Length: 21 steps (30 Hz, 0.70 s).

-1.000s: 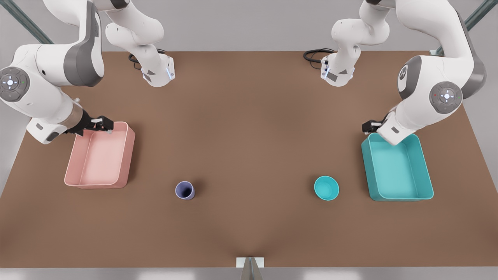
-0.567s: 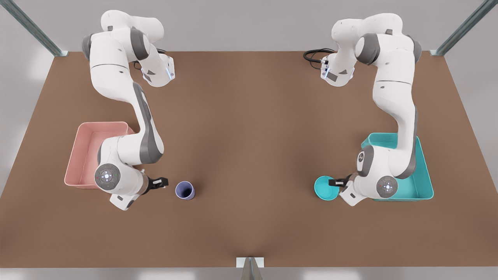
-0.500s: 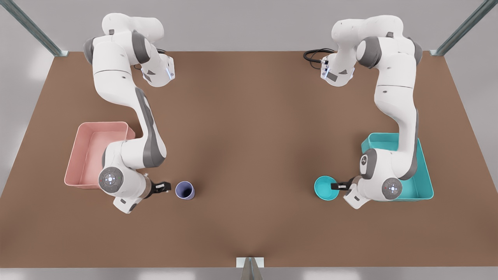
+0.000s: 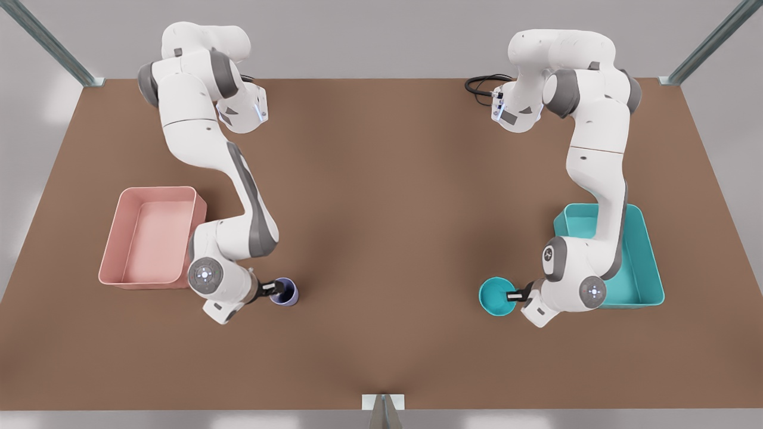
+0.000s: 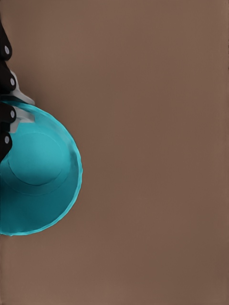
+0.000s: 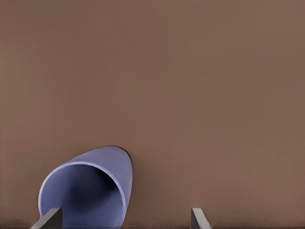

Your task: Put the bowls and cups in different boxes

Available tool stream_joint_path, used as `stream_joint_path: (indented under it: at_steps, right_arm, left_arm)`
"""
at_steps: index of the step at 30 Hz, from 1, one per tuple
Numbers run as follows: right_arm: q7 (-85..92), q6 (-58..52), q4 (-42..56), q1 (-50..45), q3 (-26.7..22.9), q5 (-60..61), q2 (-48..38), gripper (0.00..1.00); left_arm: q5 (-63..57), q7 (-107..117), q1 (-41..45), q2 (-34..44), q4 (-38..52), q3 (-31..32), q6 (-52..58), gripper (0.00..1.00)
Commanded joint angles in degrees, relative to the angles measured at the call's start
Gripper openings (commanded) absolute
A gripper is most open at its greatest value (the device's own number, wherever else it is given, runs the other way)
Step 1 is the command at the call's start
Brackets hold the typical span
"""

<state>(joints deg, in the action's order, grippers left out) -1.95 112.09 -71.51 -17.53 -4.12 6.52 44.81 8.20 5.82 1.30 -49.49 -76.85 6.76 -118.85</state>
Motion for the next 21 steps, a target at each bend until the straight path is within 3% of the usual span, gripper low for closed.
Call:
stream_joint_path:
  at_steps: [1, 6, 8, 11, 16, 19, 21]
  right_arm:
    - [-3.2, -0.5, -0.6, -0.1, 0.0, -0.2, -0.2, 1.00]
    - [-3.2, 0.5, -2.1, -0.2, 0.0, -0.2, 0.6, 1.00]
    - [-3.2, 1.5, -2.2, 0.0, 0.0, -0.1, 1.4, 1.00]
    - [-3.2, 2.7, -2.2, 0.0, 0.0, 0.2, 2.2, 1.00]
    - [-3.4, 7.3, -2.0, 0.0, 0.1, 0.5, 4.4, 1.00]
    - [-3.7, 8.1, -2.1, 0.0, 0.1, 0.6, 5.4, 0.99]
    - [-3.3, 8.1, -2.1, 0.0, 0.1, 0.6, 5.4, 0.65]
  left_arm:
    - [1.6, -0.4, -0.1, 0.9, 0.0, 0.0, -0.5, 0.21]
    - [0.9, -0.5, -0.6, 5.8, 0.0, -1.0, 5.9, 0.21]
    - [-1.3, -0.7, -0.8, 16.1, -3.1, -7.1, 11.4, 0.21]
    - [-5.8, -2.2, -6.1, 21.6, -5.7, -11.9, 14.0, 0.21]
    - [-7.0, -10.6, -10.3, 21.6, -8.7, -16.9, 13.5, 0.21]
    - [-9.9, -10.4, -10.2, 21.3, -18.0, -16.9, 3.1, 0.21]
    - [-9.8, -10.3, -10.2, 20.0, -22.1, -16.9, -2.6, 0.21]
